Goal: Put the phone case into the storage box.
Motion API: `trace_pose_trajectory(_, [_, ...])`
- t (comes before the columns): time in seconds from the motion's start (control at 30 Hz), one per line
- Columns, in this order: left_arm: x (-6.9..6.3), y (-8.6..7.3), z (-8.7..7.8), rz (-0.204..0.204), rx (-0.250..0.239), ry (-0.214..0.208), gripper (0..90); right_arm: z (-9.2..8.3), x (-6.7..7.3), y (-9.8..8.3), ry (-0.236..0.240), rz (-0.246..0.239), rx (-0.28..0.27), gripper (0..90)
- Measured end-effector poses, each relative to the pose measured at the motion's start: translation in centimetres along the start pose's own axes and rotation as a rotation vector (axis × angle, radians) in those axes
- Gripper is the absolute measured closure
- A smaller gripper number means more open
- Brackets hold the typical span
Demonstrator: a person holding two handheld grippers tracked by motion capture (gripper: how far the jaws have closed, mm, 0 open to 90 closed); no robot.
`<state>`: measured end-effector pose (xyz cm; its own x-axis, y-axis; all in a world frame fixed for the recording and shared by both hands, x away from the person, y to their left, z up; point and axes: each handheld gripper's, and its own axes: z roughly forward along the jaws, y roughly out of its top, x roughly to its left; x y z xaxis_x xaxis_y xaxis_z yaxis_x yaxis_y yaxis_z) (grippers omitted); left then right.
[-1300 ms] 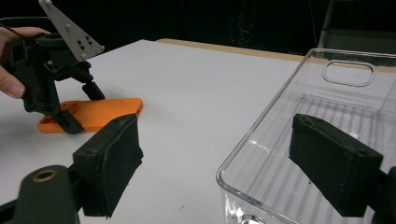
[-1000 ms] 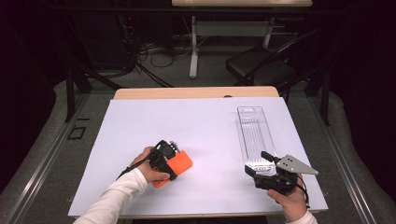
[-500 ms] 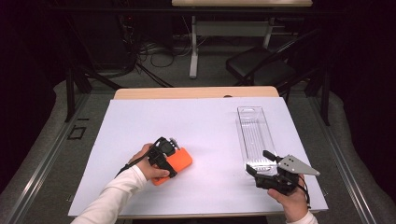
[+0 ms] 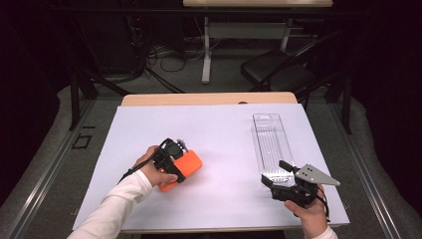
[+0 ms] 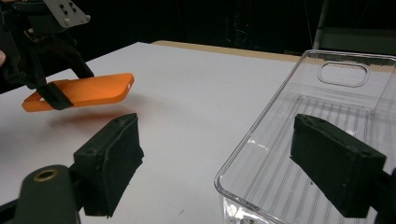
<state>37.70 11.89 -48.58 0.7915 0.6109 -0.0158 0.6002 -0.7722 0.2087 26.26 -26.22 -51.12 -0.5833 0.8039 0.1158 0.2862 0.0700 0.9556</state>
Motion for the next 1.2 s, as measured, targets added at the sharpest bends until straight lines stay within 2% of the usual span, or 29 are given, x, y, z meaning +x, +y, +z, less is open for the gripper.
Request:
trace_pose_trajectory(0.2, [0.2, 0.0, -1.0, -0.018, -0.005, -0.008, 16.1, 0.1, 0.3, 0.1, 0.001, -0.024, -0.009, 18.7])
trace_pose_trajectory(0.27, [0.4, 0.0, -1.3, -0.012, 0.0, -0.004, 16.1, 0.0, 0.3, 0.2, -0.002, -0.027, 0.003, 18.9])
trace_pose_trajectory(0.3, [0.4, 0.1, -1.4, -0.013, -0.002, -0.006, 16.1, 0.0, 0.4, 0.3, -0.013, -0.029, 0.007, 18.6])
trace_pose_trajectory(0.37, [0.5, 0.1, -1.6, -0.02, -0.009, -0.01, 16.1, 0.0, 0.5, 0.4, -0.047, -0.066, -0.002, 17.9])
trace_pose_trajectory(0.43, [0.6, 0.1, -1.8, -0.021, -0.011, -0.013, 16.1, 0.0, 0.6, 0.5, -0.056, -0.066, -0.002, 17.8])
trace_pose_trajectory(0.53, [0.6, 0.1, -2.0, -0.02, -0.012, -0.015, 16.1, -0.1, 0.5, 0.5, -0.045, -0.074, -0.004, 15.3])
trace_pose_trajectory(0.67, [0.5, 0.3, -2.4, -0.016, -0.01, -0.014, 16.2, 0.0, 0.6, 0.7, -0.004, -0.089, -0.009, 14.7])
trace_pose_trajectory(1.03, [0.1, 1.0, -3.1, -0.002, -0.001, -0.015, 16.1, 0.5, 0.5, 1.5, 0.021, -0.139, 0.019, 14.8])
trace_pose_trajectory(1.07, [0.0, 1.1, -3.3, -0.004, -0.011, -0.013, 16.1, 0.7, 0.8, 1.8, 0.016, -0.184, 0.032, 14.9])
trace_pose_trajectory(1.13, [-0.1, 1.3, -3.6, 0.005, -0.009, -0.01, 16.1, 0.8, 0.8, 1.9, 0.018, -0.193, 0.029, 15.1])
trace_pose_trajectory(1.17, [-0.2, 1.4, -3.8, 0.002, -0.022, -0.016, 16.2, 1.1, 1.1, 2.2, 0.021, -0.229, 0.051, 15.5])
trace_pose_trajectory(1.2, [-0.2, 1.4, -3.8, 0.002, -0.022, -0.016, 16.2, 1.3, 1.1, 2.3, 0.021, -0.24, 0.052, 15.6])
